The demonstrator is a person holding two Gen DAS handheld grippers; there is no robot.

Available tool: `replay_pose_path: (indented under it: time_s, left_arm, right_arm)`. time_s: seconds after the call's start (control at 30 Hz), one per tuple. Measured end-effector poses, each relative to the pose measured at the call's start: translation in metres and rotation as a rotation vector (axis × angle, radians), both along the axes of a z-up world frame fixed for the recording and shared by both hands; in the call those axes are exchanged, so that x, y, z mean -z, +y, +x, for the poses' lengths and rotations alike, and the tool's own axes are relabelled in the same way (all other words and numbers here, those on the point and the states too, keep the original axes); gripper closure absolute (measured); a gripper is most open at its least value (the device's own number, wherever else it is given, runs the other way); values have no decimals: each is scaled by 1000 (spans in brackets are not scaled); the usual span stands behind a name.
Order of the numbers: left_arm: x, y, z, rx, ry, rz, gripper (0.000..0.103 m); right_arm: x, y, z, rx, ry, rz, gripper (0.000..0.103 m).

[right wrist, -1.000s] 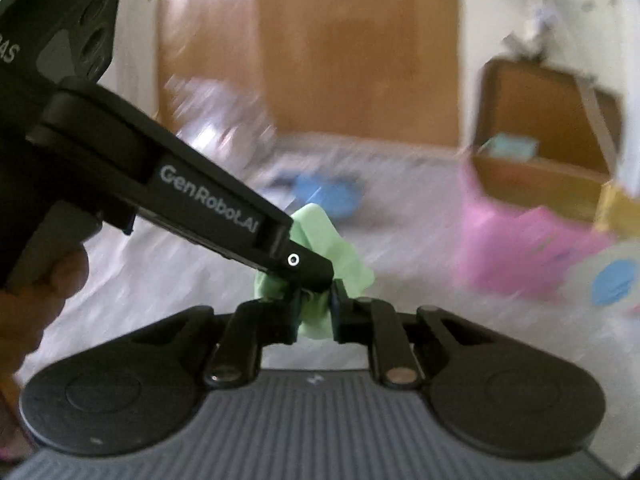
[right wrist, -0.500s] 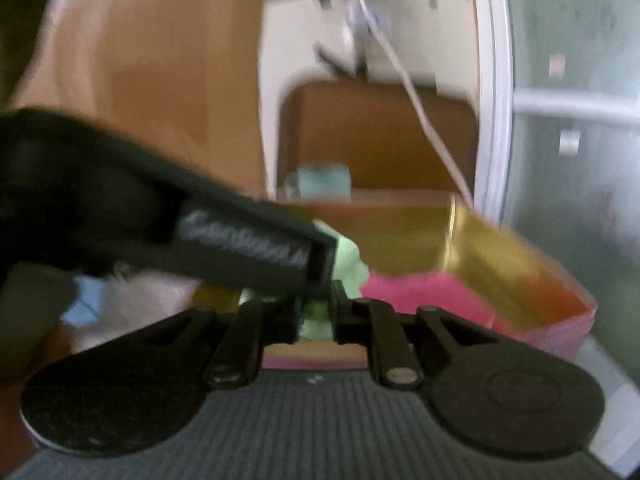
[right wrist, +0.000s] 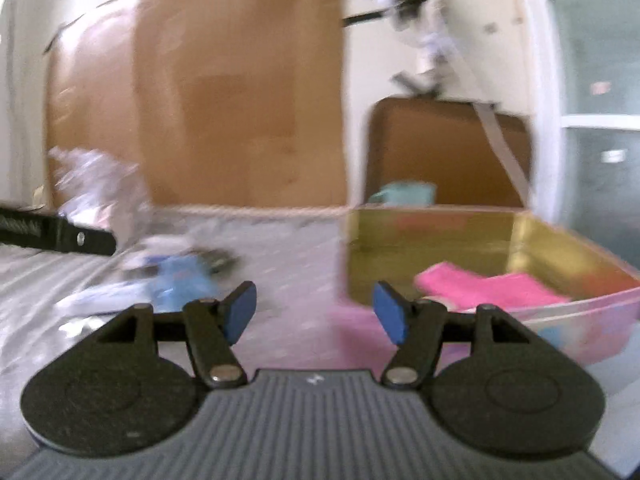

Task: Organize soft objects
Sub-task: 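Grasp the blue plastic case with the right gripper, then carry the blue case into the pink tin and release it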

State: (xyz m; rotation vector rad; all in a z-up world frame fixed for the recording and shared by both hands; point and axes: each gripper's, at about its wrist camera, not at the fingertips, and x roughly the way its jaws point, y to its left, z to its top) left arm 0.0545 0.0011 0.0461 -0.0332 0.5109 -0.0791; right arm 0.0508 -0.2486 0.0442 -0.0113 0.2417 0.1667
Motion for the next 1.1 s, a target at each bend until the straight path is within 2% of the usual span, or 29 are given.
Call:
replay_pose_path:
  time_s: [0.07,0.1,0.2,0.27,0.43,0.57,0.6,0.67,0.73,0.8,0.93,1.1]
  left_arm:
    - [18,28,6,-137,65,75,16]
    - [26,41,5,-182,90,84,17]
    - [40,65,-4,-222,95,63,18]
    - [36,71,-9,-204,63,1,15]
    - [36,63,-9,-175,29,12,15]
    - [36,64,-8,-161,18,0,15]
    - [36,64,-8,-158,15,-4,15]
    - [36,66,-8,-153,13,-9,15]
    - [35,65,-8,-155,12,-12,15]
    - [35,67,-9,-152,11,-14,15]
    - [35,65,-9,-153,11,-10,14]
    - [36,59,-8,-144,39,19,13]
  right_arm:
    - [1,18,2,-64,42,0,34]
    - [2,26,5,-98,66,8,34]
    - [4,48,18,-178,180,64,34]
    - [6,65,24,-214,204,66,34]
    - [5,108,56,-276,244,8,32]
    - [7,122,86,-160,211,-48,23]
    - [11,121,95,-148,241,-48,25]
    - [18,115,110,-157,314,2,39]
    - [24,109,116,-217,382,37,43]
    - [23,105,110,-248,396,36,46]
    - [16,96,79,-255,355,-24,46]
    - [13,61,15,-249,331,-47,46]
